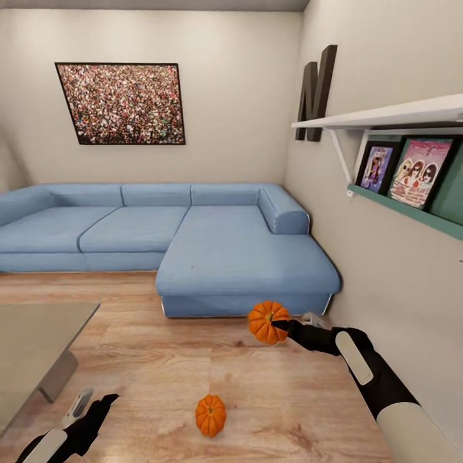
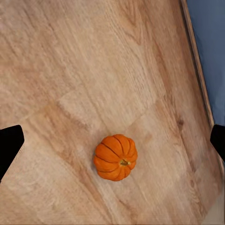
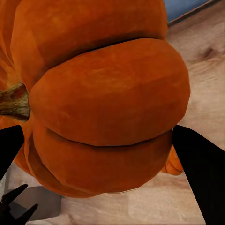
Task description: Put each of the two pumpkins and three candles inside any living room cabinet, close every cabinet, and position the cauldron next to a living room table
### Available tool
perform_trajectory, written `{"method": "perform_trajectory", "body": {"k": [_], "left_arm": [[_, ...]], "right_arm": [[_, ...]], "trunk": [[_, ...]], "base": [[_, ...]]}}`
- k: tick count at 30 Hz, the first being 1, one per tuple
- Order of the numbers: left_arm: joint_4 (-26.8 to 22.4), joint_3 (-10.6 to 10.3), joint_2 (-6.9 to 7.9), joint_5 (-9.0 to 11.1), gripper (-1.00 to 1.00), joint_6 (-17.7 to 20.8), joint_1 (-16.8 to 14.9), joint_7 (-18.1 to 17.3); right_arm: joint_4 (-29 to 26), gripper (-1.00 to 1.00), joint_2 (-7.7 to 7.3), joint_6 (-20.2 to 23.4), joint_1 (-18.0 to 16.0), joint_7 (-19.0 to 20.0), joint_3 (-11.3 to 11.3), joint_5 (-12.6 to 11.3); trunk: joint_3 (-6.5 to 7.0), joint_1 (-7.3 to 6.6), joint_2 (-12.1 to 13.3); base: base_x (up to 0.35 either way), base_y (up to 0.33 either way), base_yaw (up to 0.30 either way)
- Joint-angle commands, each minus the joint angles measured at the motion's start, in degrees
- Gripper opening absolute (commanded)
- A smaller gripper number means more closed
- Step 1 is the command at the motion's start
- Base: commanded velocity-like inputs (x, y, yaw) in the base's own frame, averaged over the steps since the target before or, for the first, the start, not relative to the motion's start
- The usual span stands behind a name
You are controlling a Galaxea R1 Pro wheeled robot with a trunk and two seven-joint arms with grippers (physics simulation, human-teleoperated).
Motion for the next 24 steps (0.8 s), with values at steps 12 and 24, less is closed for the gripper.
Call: {"method": "perform_trajectory", "body": {"k": [12,24], "left_arm": [[0.0,0.3,0.00,0.2,1.00,0.4,-0.1,-1.4],[0.0,0.2,-0.04,0.2,1.00,0.5,0.0,-6.0]], "right_arm": [[-0.1,-1.00,-0.07,0.0,0.0,0.4,0.0,-0.4],[-0.1,-1.00,-0.07,-0.1,0.0,0.4,-0.1,-0.4]], "trunk": [[-0.05,0.02,0.0],[-0.05,0.02,0.0]], "base": [[0.222,-0.023,0.193],[0.058,-0.062,0.009]]}}
